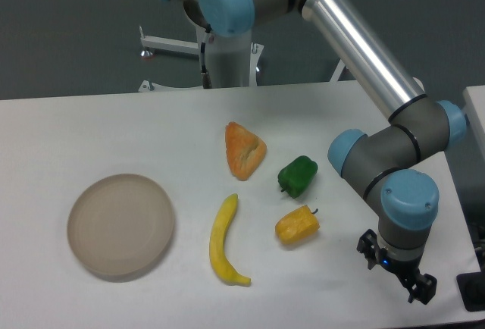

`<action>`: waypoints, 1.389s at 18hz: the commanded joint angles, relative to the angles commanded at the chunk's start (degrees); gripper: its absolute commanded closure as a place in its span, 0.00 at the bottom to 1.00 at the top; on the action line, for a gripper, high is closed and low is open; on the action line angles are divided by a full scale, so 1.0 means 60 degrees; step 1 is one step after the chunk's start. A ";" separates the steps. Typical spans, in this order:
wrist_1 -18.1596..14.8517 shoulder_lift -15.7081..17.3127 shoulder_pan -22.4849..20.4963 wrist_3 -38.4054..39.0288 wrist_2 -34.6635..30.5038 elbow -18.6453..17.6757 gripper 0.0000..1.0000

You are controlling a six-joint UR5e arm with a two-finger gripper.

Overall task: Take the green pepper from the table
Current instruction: 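Move the open gripper over the green bell pepper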

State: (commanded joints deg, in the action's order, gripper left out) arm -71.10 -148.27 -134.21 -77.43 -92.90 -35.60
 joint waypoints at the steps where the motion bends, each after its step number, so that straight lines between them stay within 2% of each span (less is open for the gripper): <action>1: 0.0000 -0.0015 0.0000 0.0000 -0.0015 0.0000 0.00; 6: -0.0029 0.0058 0.0000 0.0205 0.0029 -0.0044 0.00; 12: -0.0044 0.0497 0.0000 0.0205 0.0117 -0.0614 0.00; 16: -0.0160 0.1257 -0.0189 0.0220 0.0146 -0.1696 0.00; 20: -0.0322 0.2239 -0.0643 0.0643 0.0687 -0.2956 0.00; 22: -0.0322 0.2853 -0.0877 0.0907 0.1081 -0.3862 0.00; 25: -0.0497 0.3339 -0.0996 0.0908 0.1275 -0.4539 0.00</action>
State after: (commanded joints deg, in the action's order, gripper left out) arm -74.08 -128.24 -140.19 -71.98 -85.25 -62.83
